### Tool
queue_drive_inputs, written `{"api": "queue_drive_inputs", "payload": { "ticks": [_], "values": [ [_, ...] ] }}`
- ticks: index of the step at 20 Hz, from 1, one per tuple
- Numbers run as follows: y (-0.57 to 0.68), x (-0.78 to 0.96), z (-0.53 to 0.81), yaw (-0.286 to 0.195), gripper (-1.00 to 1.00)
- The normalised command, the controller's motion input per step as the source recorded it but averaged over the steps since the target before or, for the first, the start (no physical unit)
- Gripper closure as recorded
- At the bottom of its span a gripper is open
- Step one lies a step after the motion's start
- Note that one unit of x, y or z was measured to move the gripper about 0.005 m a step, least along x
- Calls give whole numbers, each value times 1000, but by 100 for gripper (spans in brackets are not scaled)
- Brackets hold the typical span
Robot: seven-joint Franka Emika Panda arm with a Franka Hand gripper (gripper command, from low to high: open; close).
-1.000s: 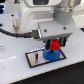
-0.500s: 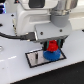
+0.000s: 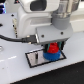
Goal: Insert the blue gear onto the right peg, followed by the red gear
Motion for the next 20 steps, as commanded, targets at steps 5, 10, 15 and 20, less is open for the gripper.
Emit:
{"api": "queue_drive_inputs", "payload": {
  "ticks": [5, 10, 15, 20],
  "values": [
    [-34, 143, -255, 0, 100],
    [0, 88, -17, 0, -100],
    [33, 25, 539, 0, -100],
    [5, 5, 479, 0, -100]
  ]
}}
